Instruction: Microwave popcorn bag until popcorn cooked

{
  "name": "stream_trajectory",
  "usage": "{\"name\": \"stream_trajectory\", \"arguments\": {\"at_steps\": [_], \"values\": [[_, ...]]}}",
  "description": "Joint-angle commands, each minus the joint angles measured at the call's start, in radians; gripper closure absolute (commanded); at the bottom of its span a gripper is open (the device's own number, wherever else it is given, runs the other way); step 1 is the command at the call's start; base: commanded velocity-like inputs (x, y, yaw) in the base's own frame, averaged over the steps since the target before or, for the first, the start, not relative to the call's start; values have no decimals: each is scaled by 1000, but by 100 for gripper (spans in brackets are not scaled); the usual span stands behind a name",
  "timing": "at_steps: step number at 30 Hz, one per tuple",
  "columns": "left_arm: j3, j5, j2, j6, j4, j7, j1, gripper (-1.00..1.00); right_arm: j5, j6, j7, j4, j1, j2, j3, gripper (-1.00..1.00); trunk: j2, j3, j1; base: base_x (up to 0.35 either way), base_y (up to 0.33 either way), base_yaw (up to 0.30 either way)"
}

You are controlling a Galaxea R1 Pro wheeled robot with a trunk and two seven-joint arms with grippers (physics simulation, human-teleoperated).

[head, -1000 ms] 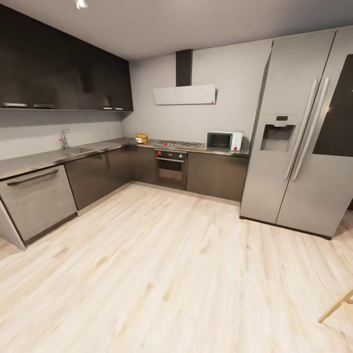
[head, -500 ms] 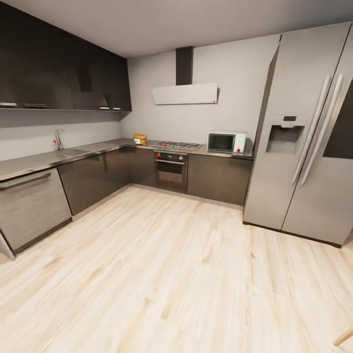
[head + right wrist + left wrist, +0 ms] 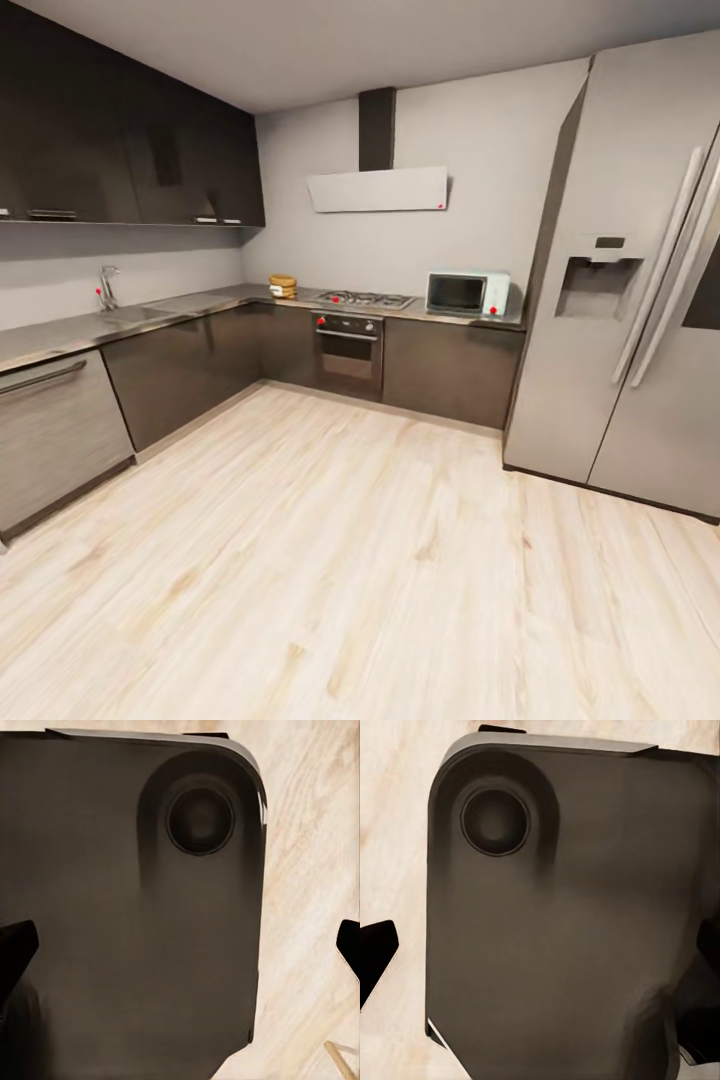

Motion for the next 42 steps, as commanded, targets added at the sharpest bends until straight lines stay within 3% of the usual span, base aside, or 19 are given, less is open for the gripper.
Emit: {"name": "stream_trajectory", "arguments": {"at_steps": [1,42], "values": [[6,6,0,-1,0,1,0,-100,-2,-4,0,0,0,0,-1,-100,0,-1,1,323,0,0],[7,5,-1,-2,0,1,0,-100,17,-5,3,0,0,1,6,-100,0,-1,1,323,0,0]]}}
